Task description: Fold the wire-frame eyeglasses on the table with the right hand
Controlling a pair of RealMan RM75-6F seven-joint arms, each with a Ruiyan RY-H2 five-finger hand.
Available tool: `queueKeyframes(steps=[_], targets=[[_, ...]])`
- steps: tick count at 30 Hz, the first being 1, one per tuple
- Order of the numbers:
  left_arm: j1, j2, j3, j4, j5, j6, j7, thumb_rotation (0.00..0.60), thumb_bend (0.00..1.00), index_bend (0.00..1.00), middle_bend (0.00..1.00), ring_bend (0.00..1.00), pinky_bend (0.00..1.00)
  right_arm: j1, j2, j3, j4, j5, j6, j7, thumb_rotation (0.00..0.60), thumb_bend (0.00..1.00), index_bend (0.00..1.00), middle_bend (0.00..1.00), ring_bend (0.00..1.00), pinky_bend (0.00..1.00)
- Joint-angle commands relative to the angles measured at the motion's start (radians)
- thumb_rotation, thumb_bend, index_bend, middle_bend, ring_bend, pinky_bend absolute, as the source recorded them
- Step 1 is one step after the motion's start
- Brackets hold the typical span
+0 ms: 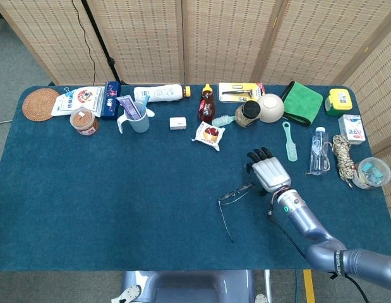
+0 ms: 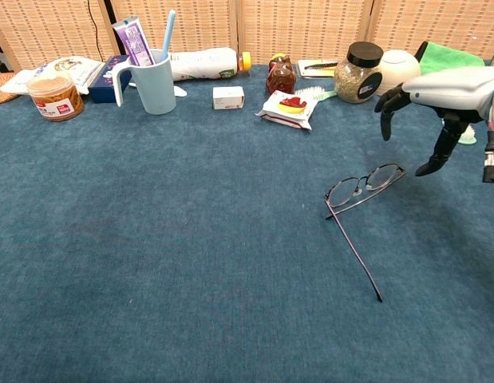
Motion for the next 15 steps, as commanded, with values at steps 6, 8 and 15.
queueKeyframes(steps=[6, 8, 15], targets=[[0.001, 0.002, 0.001, 0.001, -0.002, 0.001, 0.000, 0.600, 0.42, 0.00, 0.00, 0.00, 0.00, -0.016, 0.077, 0.002, -0.173, -0.132, -0.010, 0.111, 0.600, 0.02, 0.35, 0.12, 0.04, 0.03], [0.002, 0.002, 0.001, 0.001, -0.002, 0.001, -0.001, 0.600, 0.42, 0.00, 0.00, 0.00, 0.00, -0.014, 0.077, -0.002, -0.186, -0.153, -0.017, 0.121, 0.600, 0.02, 0.35, 0.12, 0.04, 0.03], [0.006, 0.000, 0.005, 0.010, -0.003, 0.001, -0.011, 0.600, 0.42, 0.00, 0.00, 0.00, 0.00, 0.008, 0.010, -0.008, -0.161, -0.182, -0.036, 0.110, 0.600, 0.02, 0.32, 0.10, 0.04, 0.02]])
